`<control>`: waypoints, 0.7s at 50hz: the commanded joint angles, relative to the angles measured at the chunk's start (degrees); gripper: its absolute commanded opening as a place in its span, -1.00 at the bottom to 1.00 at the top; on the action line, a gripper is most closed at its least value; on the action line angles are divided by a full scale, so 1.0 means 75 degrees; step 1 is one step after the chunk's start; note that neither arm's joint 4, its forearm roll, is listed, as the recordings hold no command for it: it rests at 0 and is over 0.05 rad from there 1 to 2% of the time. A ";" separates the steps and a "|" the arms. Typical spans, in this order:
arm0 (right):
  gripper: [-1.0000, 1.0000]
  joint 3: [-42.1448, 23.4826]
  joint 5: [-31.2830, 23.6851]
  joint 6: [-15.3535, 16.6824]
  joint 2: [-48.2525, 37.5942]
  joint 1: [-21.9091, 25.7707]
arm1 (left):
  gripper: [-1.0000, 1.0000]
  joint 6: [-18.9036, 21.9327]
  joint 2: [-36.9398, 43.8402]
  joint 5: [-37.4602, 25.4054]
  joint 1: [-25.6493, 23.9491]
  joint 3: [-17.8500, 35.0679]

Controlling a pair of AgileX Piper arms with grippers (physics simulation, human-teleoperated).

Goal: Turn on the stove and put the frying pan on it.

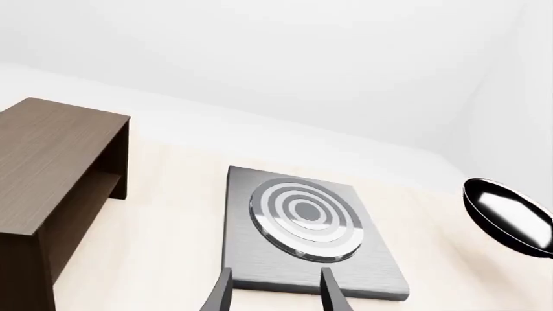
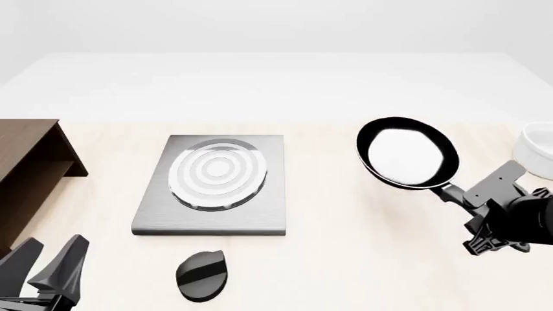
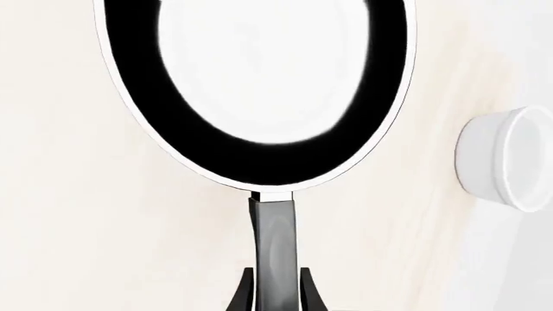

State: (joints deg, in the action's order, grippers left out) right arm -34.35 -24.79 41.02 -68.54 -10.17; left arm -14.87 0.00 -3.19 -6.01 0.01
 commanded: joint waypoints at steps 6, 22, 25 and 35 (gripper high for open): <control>-1.00 -0.0695 -0.1322 0.0103 0.1139 0.0745 | 1.00 -0.0011 0.0000 0.0005 -0.0009 0.0000; -1.00 -0.1181 -0.1892 0.0236 0.1332 0.1761 | 1.00 0.0009 0.0000 0.0015 -0.0077 0.0000; -1.00 -0.1319 -0.1922 0.0271 0.1274 0.1968 | 1.00 0.0017 0.0000 0.0009 -0.0074 0.0000; -1.00 -0.1747 -0.1975 0.0209 0.0848 0.2604 | 1.00 0.0011 0.0000 0.0011 -0.0075 0.0000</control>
State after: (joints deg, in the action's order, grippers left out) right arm -43.52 -39.18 43.73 -60.71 4.80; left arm -14.83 0.00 -3.12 -6.50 0.01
